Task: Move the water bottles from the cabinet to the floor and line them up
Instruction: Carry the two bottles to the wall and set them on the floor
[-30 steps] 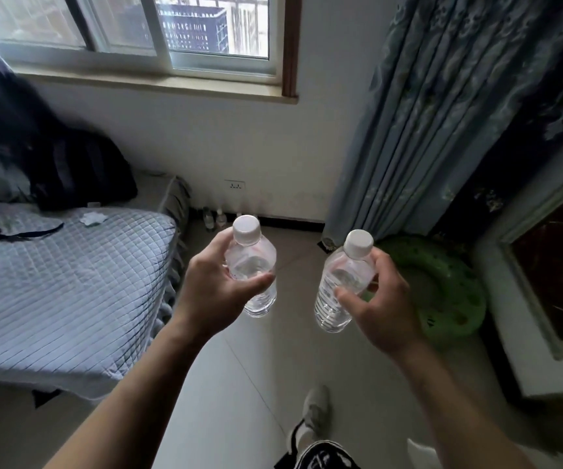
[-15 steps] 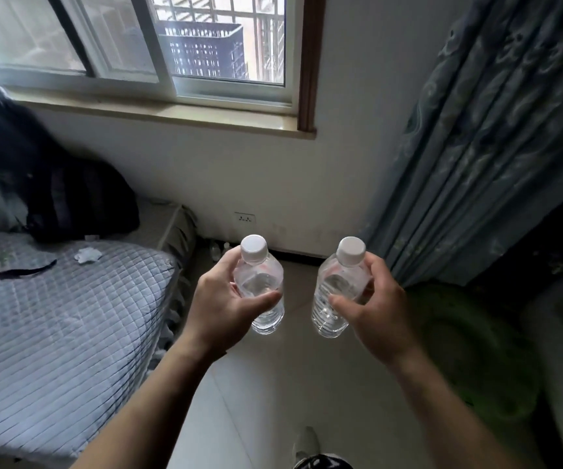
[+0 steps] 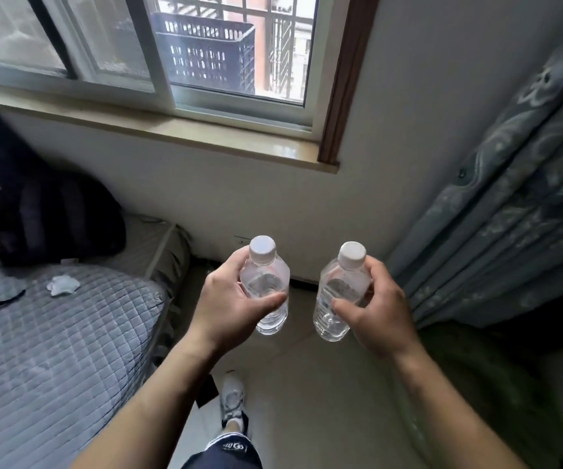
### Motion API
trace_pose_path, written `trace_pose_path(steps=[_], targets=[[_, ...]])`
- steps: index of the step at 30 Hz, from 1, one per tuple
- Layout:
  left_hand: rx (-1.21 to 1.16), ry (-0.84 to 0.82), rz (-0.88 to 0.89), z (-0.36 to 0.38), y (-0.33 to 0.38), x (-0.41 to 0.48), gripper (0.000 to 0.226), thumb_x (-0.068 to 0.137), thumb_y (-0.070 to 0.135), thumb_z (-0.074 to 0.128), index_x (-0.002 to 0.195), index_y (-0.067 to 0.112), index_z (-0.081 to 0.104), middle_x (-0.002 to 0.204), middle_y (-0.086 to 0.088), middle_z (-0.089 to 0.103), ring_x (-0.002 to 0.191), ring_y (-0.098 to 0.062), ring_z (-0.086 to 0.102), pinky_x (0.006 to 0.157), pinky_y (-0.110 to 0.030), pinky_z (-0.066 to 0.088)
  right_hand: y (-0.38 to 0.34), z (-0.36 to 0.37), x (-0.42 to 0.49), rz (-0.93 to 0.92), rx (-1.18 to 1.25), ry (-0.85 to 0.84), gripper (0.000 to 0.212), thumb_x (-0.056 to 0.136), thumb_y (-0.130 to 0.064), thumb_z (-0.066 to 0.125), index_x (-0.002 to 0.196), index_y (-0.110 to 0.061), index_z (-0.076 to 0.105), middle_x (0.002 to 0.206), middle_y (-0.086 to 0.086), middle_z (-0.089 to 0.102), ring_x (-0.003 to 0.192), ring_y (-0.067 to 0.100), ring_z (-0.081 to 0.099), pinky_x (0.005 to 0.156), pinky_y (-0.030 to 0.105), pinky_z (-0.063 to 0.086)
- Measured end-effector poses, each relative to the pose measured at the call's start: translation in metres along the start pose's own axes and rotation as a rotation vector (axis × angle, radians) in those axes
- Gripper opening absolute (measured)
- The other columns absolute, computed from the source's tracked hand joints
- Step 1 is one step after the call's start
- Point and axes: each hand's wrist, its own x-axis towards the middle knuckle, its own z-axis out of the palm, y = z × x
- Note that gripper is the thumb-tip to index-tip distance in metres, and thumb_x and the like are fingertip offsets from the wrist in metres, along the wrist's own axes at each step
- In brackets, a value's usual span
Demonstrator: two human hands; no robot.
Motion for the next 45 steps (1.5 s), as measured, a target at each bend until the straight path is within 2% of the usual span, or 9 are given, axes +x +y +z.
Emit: trace_pose_path(steps=[11,15,18,22,32,36,41,43,45], targets=[[0.005,-0.250,0.052,-0.024,-0.045,0.168,0.067,0.063,0.030,0.086,0.122,0.039,0.056,0.107,0.016,0.069,0.098,-0.009,0.068,0.088,-0.040,0.055,-0.023,0.068,0.113,0.097,-0.059,0.078,0.065,0.060,-0.017,0.077,0.120,-0.031,0.055,0.101,-0.012,0.066,0.089,0.003,0.061,0.075,0.005,0.043],[0.004,-0.295,0.061,-0.021,-0.052,0.207,0.064,0.065,0.024,0.087,0.120,0.036,0.057,0.105,0.017,0.069,0.097,-0.007,0.067,0.087,-0.036,0.055,-0.015,0.078,0.142,0.123,-0.079,0.083,0.065,0.060,-0.011,0.078,0.120,-0.026,0.056,0.101,-0.010,0.067,0.090,0.007,0.062,0.077,0.008,0.045],[0.018,-0.325,0.062,-0.013,-0.060,0.229,0.064,0.065,0.021,0.087,0.121,0.034,0.057,0.104,0.019,0.068,0.097,-0.005,0.066,0.087,-0.031,0.054,-0.003,0.084,0.165,0.134,-0.066,0.073,0.066,0.060,-0.009,0.076,0.120,-0.025,0.056,0.105,-0.009,0.067,0.094,0.009,0.063,0.083,0.018,0.048],[0.060,-0.362,0.060,0.008,-0.078,0.252,0.064,0.066,0.021,0.086,0.121,0.034,0.057,0.105,0.020,0.068,0.098,-0.004,0.066,0.087,-0.029,0.053,0.024,0.090,0.194,0.146,-0.056,0.042,0.064,0.059,-0.015,0.073,0.120,-0.027,0.055,0.108,-0.008,0.066,0.097,0.010,0.062,0.087,0.025,0.051],[0.134,-0.393,0.011,0.102,-0.200,0.291,0.058,0.067,0.021,0.086,0.115,0.036,0.057,0.102,0.024,0.066,0.096,0.002,0.063,0.078,-0.009,0.045,0.174,0.147,0.258,0.146,0.006,-0.093,0.065,0.057,-0.021,0.069,0.119,-0.031,0.053,0.108,-0.011,0.066,0.099,0.009,0.063,0.088,0.035,0.053],[0.172,-0.405,0.013,0.146,-0.276,0.303,0.062,0.067,0.022,0.086,0.110,0.050,0.053,0.105,0.031,0.063,0.099,0.008,0.061,0.076,-0.004,0.043,0.257,0.190,0.277,0.140,0.006,-0.155,0.067,0.056,-0.023,0.070,0.120,-0.031,0.053,0.109,-0.013,0.065,0.101,0.006,0.062,0.089,0.034,0.053],[0.210,-0.467,-0.018,0.205,-0.383,0.315,0.046,0.068,0.027,0.084,0.103,0.039,0.057,0.097,0.019,0.067,0.091,0.000,0.064,0.077,-0.028,0.055,0.358,0.253,0.295,0.126,-0.036,-0.242,0.069,0.052,-0.045,0.063,0.119,-0.033,0.054,0.112,-0.014,0.064,0.102,0.007,0.061,0.086,0.025,0.049],[0.207,-0.498,-0.051,0.227,-0.425,0.319,0.047,0.068,0.029,0.083,0.106,0.039,0.057,0.098,0.021,0.067,0.092,0.002,0.065,0.080,-0.031,0.056,0.398,0.278,0.301,0.128,-0.058,-0.277,0.066,0.057,-0.038,0.069,0.121,-0.033,0.053,0.114,-0.014,0.062,0.103,0.005,0.060,0.083,0.020,0.046],[0.183,-0.510,-0.049,0.248,-0.464,0.324,0.053,0.069,0.027,0.084,0.113,0.043,0.057,0.103,0.026,0.066,0.096,0.006,0.063,0.082,-0.023,0.054,0.436,0.301,0.307,0.116,-0.075,-0.303,0.064,0.062,-0.026,0.076,0.121,-0.034,0.052,0.113,-0.016,0.060,0.102,0.002,0.058,0.081,0.015,0.043]])
